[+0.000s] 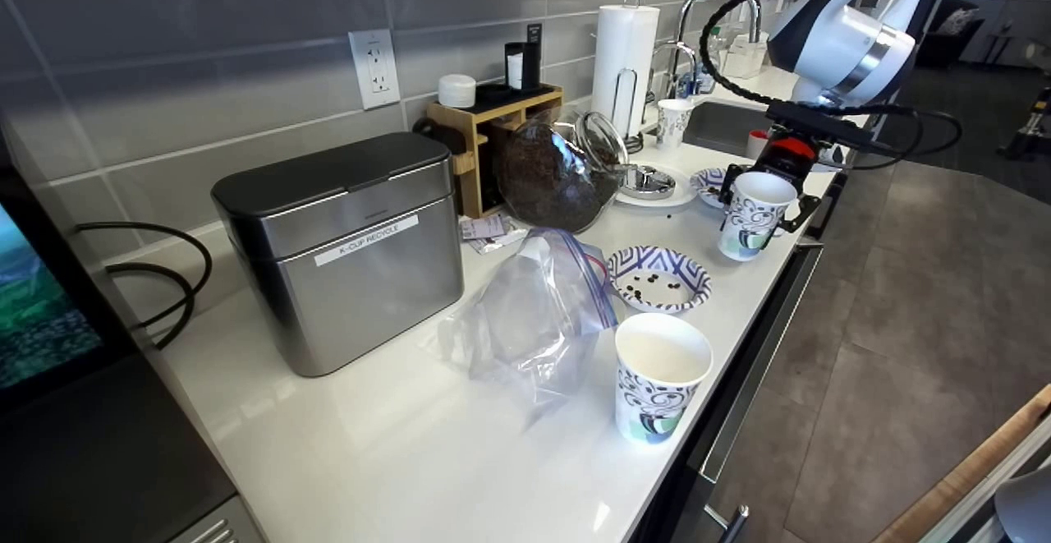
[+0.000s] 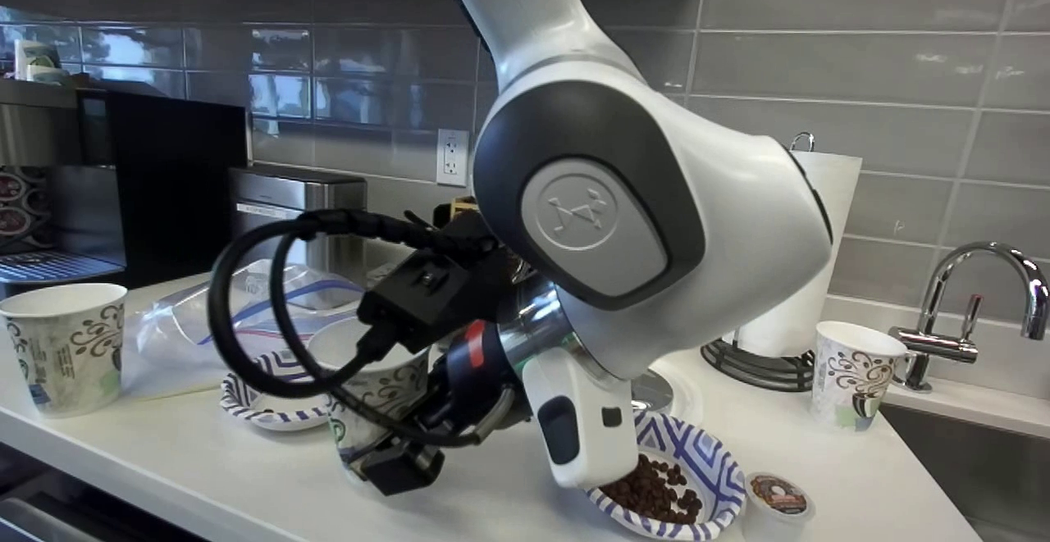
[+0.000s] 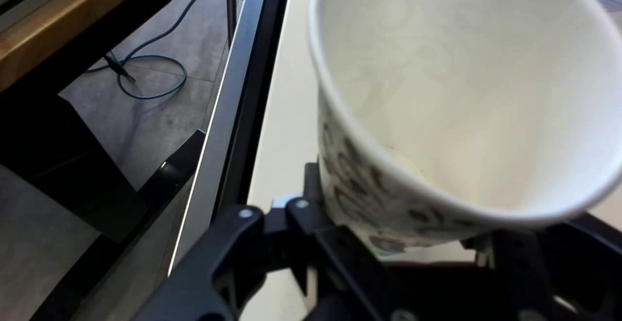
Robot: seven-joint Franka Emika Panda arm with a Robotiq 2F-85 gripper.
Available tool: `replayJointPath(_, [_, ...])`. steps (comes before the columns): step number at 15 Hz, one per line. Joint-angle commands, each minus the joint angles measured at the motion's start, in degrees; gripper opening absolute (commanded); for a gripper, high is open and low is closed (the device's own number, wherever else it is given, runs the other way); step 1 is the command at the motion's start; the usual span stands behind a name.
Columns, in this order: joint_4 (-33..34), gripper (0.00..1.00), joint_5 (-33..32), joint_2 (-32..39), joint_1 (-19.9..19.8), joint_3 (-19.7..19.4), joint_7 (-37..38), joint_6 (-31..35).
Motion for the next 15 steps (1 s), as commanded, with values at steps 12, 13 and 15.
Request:
replayJointPath(12, [5.31,0.36,0.60,6.85,-0.39,-0.04,-0.12,-2.43])
replayJointPath(13, [5.39,0.36,0.58,6.97,-0.35,0.00,-0.10,-2.34])
replayJointPath(15, [5.80,0.86,0.31,7.33,-0.33,0.02,0.17,-2.59])
